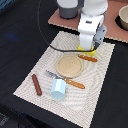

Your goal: Interact with the objects in diverse but meaningful ways.

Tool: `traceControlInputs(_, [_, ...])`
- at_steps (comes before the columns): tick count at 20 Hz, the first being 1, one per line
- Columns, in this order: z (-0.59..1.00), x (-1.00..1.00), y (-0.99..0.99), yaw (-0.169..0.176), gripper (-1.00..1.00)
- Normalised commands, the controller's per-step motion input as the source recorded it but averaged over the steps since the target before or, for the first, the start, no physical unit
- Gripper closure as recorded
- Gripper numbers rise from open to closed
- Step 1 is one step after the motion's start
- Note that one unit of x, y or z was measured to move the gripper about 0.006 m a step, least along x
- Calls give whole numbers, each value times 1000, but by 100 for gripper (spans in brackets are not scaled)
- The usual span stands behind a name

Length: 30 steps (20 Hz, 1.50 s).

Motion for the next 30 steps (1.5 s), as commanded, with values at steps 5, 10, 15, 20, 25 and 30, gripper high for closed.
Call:
traceControlInputs(5, [780, 14, 0, -64, -100])
traceControlInputs(10, [534, -77, -79, -35, -100])
traceControlInputs(15, [75, 10, -722, 0, -100])
traceControlInputs(20, [7, 106, -1000, 0, -100])
traceControlInputs(25, [28, 104, -1000, 0, -100])
traceControlInputs(30, [3, 101, -1000, 0, -100])
